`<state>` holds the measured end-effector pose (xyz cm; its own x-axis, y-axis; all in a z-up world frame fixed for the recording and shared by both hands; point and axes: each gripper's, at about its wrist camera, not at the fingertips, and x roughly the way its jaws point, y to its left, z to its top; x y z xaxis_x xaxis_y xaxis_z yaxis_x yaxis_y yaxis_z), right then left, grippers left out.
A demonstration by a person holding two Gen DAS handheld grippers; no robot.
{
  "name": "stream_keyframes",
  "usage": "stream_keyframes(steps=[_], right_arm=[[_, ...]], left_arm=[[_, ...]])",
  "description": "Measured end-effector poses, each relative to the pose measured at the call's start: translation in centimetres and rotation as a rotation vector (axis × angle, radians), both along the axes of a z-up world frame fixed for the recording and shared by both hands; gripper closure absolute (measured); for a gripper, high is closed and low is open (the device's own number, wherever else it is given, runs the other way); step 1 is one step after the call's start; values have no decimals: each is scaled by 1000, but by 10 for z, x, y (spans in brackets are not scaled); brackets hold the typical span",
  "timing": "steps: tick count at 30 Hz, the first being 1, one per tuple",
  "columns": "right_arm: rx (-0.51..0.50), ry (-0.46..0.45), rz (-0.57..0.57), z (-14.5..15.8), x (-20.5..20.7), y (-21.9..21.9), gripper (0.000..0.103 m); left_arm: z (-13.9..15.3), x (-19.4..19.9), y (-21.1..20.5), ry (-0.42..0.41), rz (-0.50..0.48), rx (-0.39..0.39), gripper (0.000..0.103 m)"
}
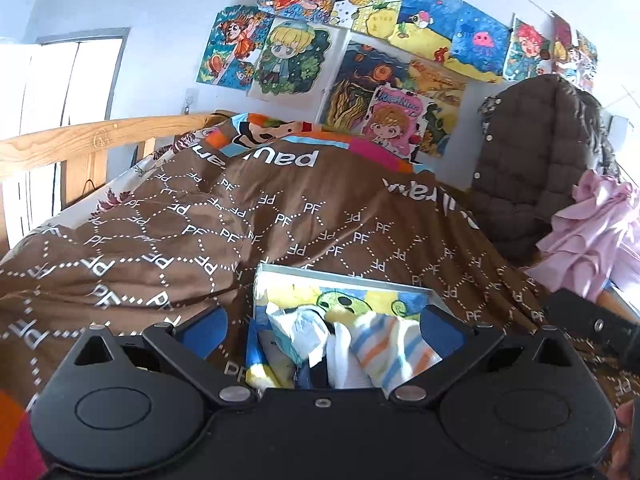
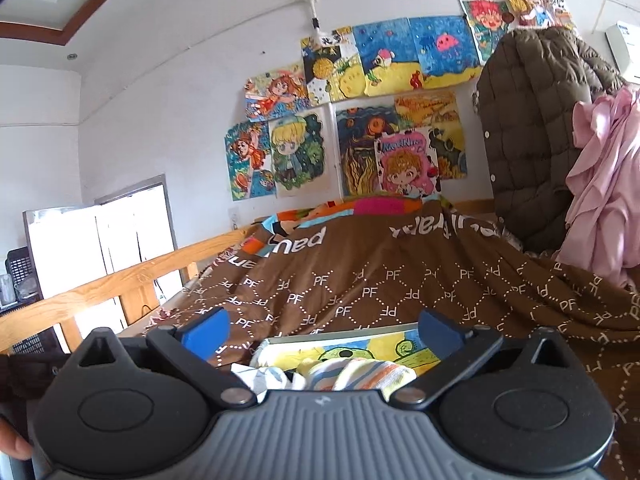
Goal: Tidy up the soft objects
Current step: 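Move both grippers back from the tray toward the white cloths and mask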
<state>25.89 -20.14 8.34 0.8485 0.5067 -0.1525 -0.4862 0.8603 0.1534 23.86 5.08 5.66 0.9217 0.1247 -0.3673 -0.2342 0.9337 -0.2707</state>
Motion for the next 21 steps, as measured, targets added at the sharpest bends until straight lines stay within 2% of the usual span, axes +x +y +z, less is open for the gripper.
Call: stream_keyframes(steps=[7, 14, 18, 21], right_arm=[[-6, 5, -11, -5, -39, -9, 0], [-47, 51, -41, -31, -72, -19, 0], [-71, 91, -62, -46, -87, -23, 0], [-89, 115, -67, -54, -95, -23, 0]], left_arm=[[-5, -44, -12, 6, -29, -12, 1], [-20, -72, -15, 19, -34, -63, 1], [-31, -87, -18, 20, -37, -61, 1], [-39, -94, -22, 32, -66, -26, 1]])
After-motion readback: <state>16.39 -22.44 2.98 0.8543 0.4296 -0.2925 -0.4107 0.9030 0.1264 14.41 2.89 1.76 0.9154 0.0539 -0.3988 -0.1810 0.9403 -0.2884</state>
